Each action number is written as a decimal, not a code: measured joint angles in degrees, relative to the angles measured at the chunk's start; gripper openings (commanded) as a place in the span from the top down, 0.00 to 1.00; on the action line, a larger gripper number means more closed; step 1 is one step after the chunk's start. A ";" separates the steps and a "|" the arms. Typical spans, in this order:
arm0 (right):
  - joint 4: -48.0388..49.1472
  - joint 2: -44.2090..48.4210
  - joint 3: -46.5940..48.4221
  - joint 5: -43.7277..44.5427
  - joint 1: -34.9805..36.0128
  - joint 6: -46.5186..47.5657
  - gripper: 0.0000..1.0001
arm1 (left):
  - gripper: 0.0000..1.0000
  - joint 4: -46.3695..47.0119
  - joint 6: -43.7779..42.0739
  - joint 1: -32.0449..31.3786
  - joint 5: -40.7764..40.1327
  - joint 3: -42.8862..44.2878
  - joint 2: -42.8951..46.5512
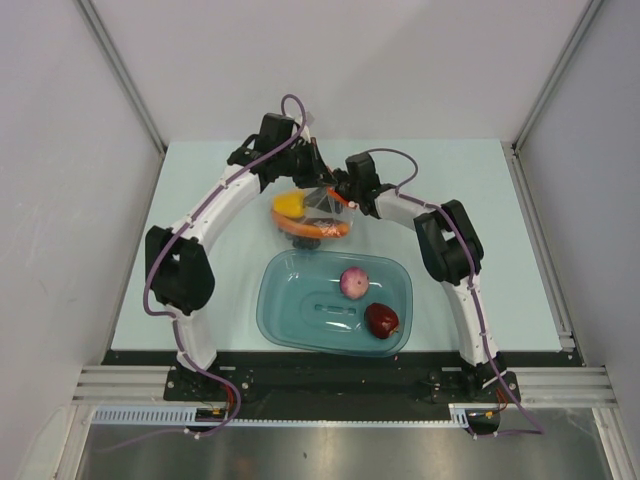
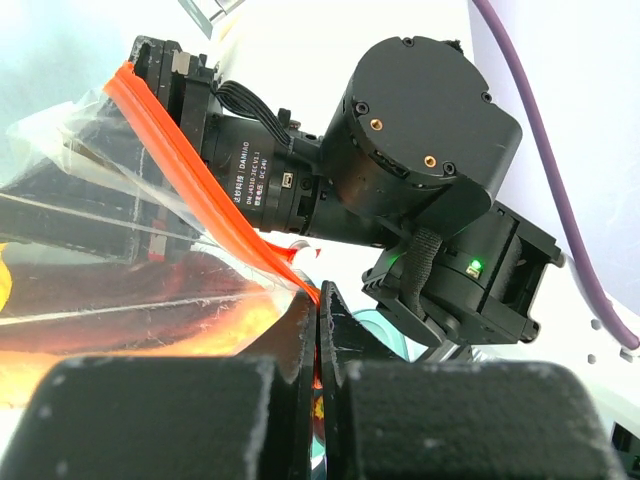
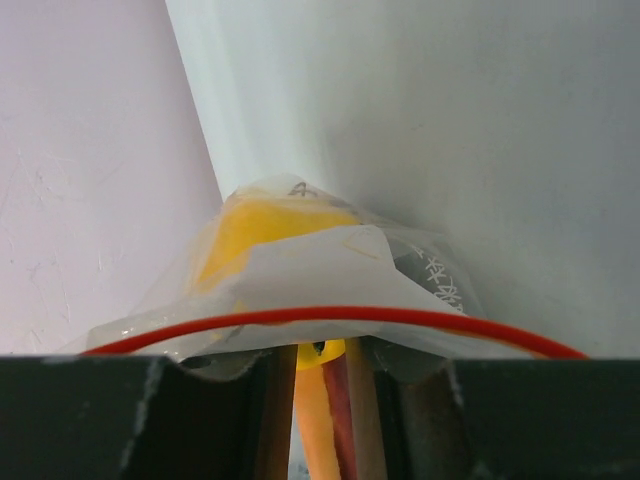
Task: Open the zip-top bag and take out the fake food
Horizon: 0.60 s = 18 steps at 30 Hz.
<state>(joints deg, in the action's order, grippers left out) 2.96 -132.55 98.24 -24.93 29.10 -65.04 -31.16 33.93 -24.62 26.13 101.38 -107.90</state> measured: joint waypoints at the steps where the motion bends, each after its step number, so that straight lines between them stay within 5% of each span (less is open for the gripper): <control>1: -0.15 0.00 -0.07 -0.07 -0.02 0.24 0.73 | 1.00 -0.04 0.00 0.00 0.00 0.00 0.00; 18: 2.16 1.01 -2.67 -4.00 -0.02 0.04 0.71 | 1.00 -0.31 -0.50 0.00 0.00 0.00 0.00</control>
<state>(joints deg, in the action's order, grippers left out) 5.13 -131.55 95.57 -28.93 29.08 -64.99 -31.46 33.43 -24.62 26.13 101.38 -107.90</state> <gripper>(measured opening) 0.294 0.005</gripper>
